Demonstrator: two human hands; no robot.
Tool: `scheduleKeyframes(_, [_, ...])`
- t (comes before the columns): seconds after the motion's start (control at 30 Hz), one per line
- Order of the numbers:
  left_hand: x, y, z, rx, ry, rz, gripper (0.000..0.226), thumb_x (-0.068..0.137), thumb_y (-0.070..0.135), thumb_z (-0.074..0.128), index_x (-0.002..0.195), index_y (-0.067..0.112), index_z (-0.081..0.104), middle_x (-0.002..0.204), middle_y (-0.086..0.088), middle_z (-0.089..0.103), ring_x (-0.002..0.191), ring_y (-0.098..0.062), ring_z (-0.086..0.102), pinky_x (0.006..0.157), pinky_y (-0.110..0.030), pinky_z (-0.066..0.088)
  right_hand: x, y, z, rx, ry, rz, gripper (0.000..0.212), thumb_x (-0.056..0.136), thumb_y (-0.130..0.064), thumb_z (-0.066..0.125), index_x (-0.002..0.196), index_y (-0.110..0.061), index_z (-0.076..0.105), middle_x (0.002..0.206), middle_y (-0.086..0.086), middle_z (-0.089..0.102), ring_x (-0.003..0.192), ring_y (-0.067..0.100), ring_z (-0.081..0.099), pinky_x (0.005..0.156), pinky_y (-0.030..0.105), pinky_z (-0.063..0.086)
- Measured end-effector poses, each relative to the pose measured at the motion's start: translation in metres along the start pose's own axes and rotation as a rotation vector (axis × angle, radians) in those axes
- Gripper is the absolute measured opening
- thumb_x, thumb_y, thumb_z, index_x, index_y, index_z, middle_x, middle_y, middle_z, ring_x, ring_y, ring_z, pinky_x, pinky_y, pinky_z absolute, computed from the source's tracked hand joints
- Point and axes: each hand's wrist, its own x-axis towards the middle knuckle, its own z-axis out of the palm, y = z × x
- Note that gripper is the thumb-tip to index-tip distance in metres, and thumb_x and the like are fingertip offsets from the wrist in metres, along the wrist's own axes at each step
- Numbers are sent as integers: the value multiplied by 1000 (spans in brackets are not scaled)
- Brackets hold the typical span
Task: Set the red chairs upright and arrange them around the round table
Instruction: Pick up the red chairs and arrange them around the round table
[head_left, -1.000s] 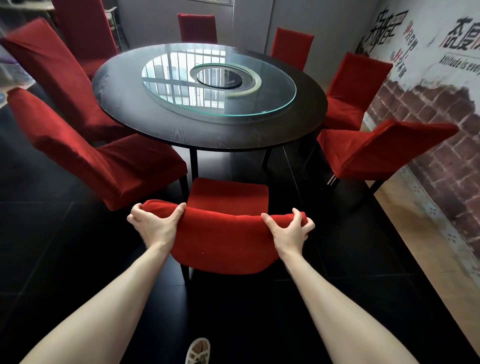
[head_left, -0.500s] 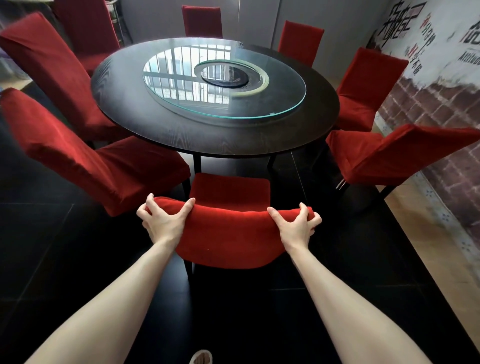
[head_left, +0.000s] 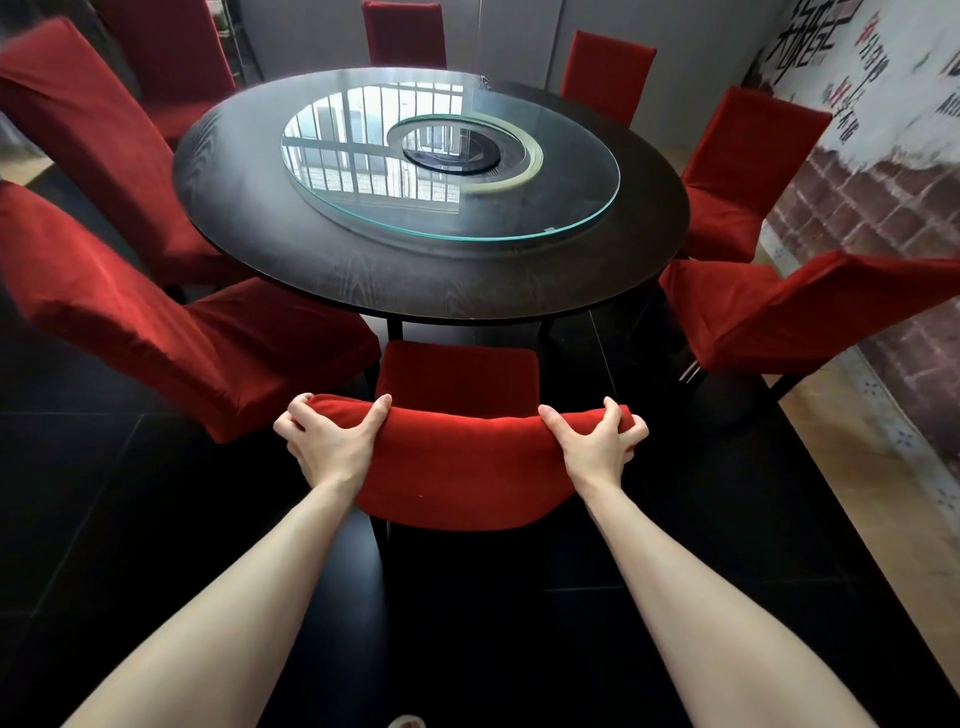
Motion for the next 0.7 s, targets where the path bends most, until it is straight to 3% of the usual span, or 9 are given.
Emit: scheduleKeyframes(0.7, [24, 22, 34, 44, 50, -33, 87, 63, 59, 82, 121, 10, 38, 128, -14, 39, 113, -40, 52, 95, -46, 42, 56, -17, 11, -54, 19, 4, 96, 75, -59, 75, 148, -15, 30, 150, 9, 6, 131, 40, 28, 93, 45, 45])
